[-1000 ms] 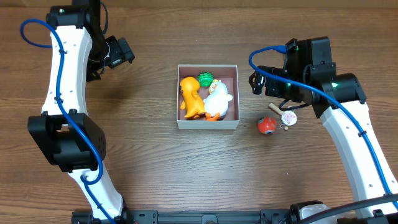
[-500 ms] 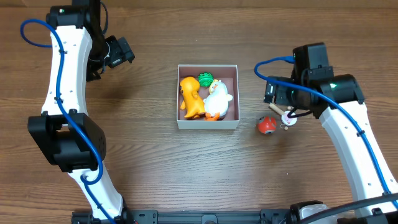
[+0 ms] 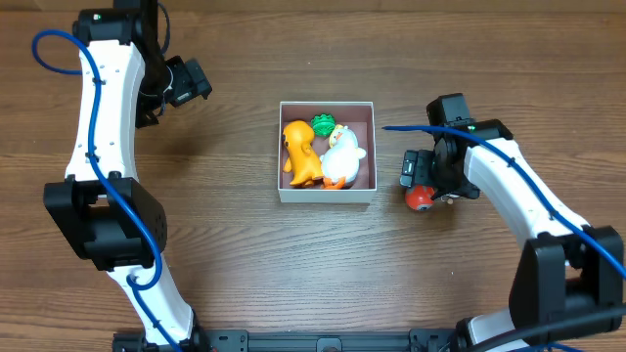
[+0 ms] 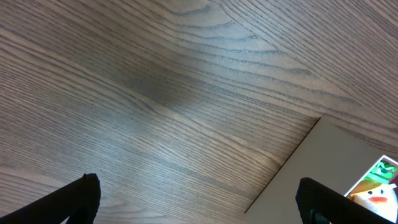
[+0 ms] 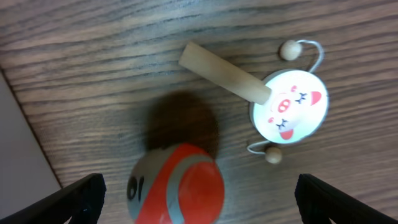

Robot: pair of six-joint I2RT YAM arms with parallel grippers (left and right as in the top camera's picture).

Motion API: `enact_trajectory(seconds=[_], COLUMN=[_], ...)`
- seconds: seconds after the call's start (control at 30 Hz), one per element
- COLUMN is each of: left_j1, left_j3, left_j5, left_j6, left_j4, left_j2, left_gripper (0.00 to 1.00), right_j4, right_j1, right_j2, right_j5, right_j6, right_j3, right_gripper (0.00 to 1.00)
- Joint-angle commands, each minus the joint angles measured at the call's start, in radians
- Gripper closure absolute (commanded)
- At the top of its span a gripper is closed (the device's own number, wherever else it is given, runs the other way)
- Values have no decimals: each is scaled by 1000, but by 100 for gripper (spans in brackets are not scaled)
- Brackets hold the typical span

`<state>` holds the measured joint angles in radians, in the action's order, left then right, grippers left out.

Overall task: Pack container
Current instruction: 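Lower the right gripper onto the wooden stick toy and grasp it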

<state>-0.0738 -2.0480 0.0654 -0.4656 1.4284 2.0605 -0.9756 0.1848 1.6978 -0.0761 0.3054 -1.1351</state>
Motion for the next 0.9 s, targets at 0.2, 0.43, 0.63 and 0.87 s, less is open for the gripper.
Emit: enact_trajectory(seconds=[0.2,0.43,0.63,0.87], left_j1=[-2,-2,-2,-2], left_j3=[4,4,4,4], left_j5=[5,6,5,5], left_j6=[-6,-6,-6,-6], left_j4=[0,0,0,0], left_j2=[-1,-1,-1,-1], left_gripper=[0,0,0,0], right_j4=[75,92,161,272], right_j1=[3,3,3,3], right_j2=[46,47,47,47], right_j5=[26,-121,-279,-278], right_j6=[2,-79,-232,-373], right_j3=[4,4,4,4], right_gripper=[0,0,0,0])
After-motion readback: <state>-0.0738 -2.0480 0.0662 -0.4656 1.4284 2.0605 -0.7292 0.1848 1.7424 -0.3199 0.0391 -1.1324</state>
